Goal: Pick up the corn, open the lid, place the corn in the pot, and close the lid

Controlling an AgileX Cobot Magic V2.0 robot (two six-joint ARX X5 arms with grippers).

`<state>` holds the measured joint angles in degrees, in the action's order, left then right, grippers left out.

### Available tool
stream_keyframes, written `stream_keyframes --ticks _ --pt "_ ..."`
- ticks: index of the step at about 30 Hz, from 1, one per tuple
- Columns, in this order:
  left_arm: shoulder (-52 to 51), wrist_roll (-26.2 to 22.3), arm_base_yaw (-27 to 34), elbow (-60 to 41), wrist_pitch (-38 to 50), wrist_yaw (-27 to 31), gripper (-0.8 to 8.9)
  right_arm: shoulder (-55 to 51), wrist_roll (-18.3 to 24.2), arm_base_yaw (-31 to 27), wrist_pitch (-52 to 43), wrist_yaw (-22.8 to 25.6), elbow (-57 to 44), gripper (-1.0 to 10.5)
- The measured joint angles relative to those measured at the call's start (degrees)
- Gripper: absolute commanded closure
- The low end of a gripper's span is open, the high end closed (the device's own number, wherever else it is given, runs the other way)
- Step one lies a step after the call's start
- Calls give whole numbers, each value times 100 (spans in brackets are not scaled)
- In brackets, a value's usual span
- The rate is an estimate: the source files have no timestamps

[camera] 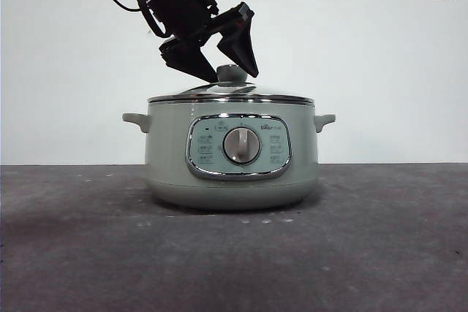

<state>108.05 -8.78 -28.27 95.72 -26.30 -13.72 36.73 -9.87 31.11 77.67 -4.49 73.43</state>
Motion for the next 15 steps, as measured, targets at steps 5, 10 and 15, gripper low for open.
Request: stream_keyframes --ticks 5,10,15 --pt "-391 46 22 0 -96 2 366 0 0 0 2 0 0 483" --pt "-1189 55 35 0 -782 2 366 0 0 0 0 0 0 483" --pt "-2057 90 37 0 -2144 0 369 0 0 0 2 0 0 483"
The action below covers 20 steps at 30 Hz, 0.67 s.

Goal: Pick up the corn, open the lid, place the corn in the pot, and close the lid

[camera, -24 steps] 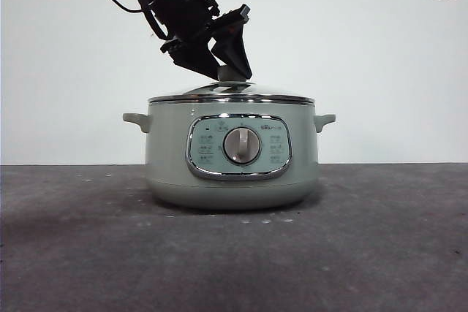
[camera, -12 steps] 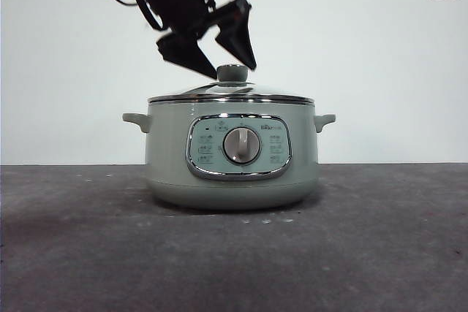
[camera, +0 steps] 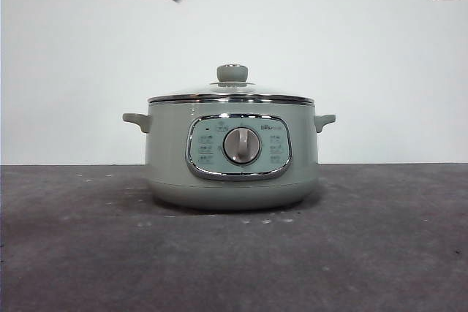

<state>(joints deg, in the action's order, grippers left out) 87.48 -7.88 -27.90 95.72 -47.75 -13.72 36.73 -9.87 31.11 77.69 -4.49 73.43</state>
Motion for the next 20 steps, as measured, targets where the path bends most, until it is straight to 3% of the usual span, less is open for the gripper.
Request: stream_keyframes --ticks 7,17,19,20 --pt "-1187 0 0 0 -1563 0 374 0 0 0 -2 0 0 482" --pt "-1928 0 0 0 -2251 0 377 0 0 0 -2 0 0 486" --pt "-1930 0 0 0 -2306 0 445 0 0 0 -2 0 0 583" --pt "-1926 0 0 0 -2356 0 555 0 0 0 -2 0 0 688"
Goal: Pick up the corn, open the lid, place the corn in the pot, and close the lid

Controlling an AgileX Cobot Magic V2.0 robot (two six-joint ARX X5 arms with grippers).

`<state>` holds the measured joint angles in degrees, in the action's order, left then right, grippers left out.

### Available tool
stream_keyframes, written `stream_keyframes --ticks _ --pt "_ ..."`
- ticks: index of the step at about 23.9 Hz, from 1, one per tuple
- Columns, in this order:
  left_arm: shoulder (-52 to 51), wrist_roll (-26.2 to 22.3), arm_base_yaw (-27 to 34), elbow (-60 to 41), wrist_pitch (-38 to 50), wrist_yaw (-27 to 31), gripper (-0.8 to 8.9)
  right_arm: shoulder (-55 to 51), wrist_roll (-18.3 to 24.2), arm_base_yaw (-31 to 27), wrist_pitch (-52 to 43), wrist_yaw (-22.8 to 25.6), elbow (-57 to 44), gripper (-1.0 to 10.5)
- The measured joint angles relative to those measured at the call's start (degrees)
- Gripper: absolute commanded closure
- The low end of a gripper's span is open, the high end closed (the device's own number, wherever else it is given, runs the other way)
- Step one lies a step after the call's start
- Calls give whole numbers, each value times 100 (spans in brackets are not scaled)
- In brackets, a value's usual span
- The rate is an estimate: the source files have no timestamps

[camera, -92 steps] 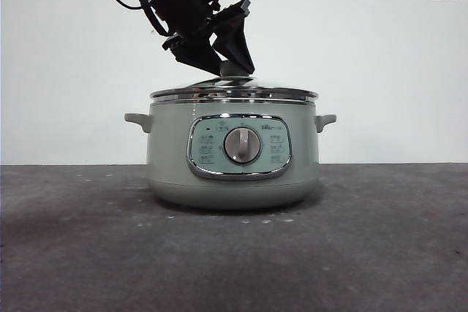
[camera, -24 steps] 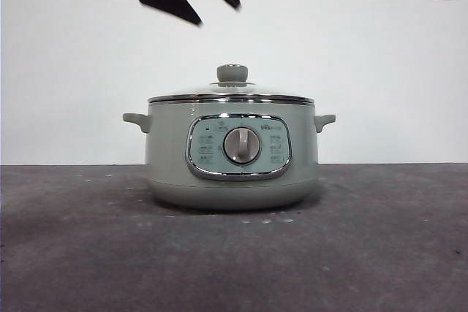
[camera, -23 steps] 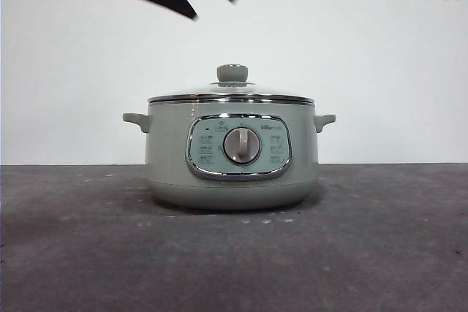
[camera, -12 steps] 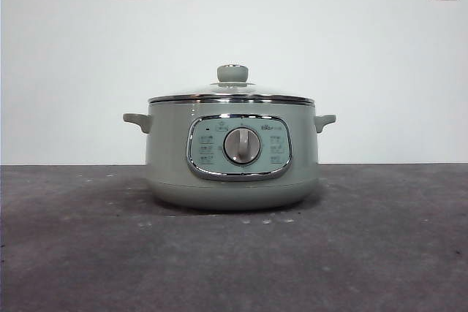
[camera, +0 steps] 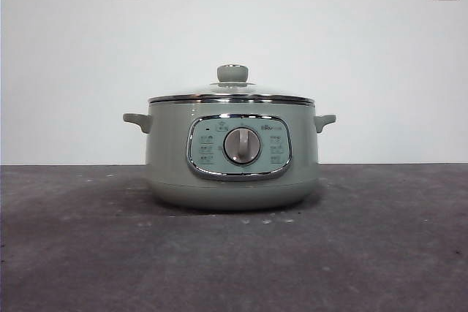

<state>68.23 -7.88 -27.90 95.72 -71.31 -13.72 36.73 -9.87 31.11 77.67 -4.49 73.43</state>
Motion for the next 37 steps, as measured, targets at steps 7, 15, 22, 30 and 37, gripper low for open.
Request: stream_keyframes --ticks 7,15,22,30,37 --pt "15 0 0 0 -44 0 819 0 0 0 0 9 0 954" --pt "15 17 0 0 -42 0 817 0 -48 0 2 212 0 946" --pt "17 20 0 0 -42 0 817 0 -48 0 0 540 0 946" --pt "37 20 2 0 81 11 817 0 -48 0 2 557 0 946" --pt "-883 -444 1169 -815 3025 -461 817 0 -48 0 0 557 -2 946"
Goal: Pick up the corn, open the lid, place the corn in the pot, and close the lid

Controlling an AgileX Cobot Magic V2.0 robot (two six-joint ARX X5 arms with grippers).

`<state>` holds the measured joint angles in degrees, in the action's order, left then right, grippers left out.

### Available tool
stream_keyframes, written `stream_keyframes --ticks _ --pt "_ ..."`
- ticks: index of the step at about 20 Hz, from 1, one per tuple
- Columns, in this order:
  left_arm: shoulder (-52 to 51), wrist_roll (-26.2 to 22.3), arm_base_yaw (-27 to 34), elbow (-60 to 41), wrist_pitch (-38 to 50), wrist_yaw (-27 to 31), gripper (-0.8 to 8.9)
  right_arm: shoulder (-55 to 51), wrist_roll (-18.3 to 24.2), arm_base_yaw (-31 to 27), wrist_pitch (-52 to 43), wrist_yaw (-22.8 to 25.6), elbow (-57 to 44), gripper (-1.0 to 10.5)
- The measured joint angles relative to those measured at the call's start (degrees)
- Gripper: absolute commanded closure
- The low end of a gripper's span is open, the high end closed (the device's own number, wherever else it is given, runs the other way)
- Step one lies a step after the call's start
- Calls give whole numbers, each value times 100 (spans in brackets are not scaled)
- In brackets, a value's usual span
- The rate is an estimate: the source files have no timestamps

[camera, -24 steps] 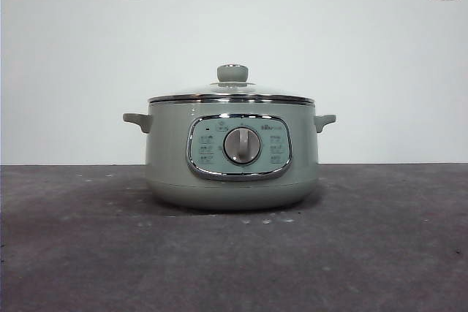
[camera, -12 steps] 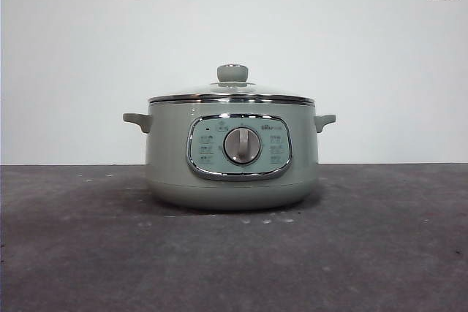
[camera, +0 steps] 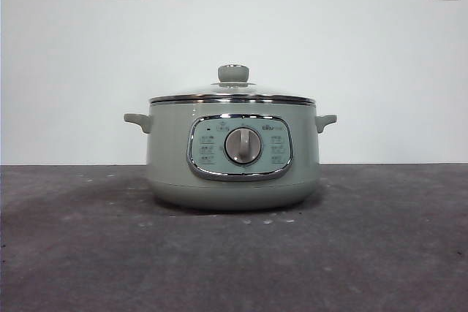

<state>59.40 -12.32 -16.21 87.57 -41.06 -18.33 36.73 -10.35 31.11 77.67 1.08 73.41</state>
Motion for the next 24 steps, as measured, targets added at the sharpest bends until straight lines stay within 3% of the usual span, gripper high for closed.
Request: stream_keyframes --ticks 2,4,9,13,18,24 --pt "-732 -31 487 -920 1174 -474 817 2 0 0 0 0 0 946" --pt "-1462 -57 968 -2046 1917 -474 817 11 0 0 2 0 0 946" --pt "-3161 -57 1582 -4896 2413 297 817 22 0 0 2 0 0 946" --pt "-4369 166 1644 -6719 3106 323 817 22 0 0 0 0 0 946" --pt "-5311 520 1657 -8076 3305 341 817 24 0 0 0 0 0 946" --pt "-5901 852 1659 -8653 3171 446 817 26 0 0 2 0 0 946"
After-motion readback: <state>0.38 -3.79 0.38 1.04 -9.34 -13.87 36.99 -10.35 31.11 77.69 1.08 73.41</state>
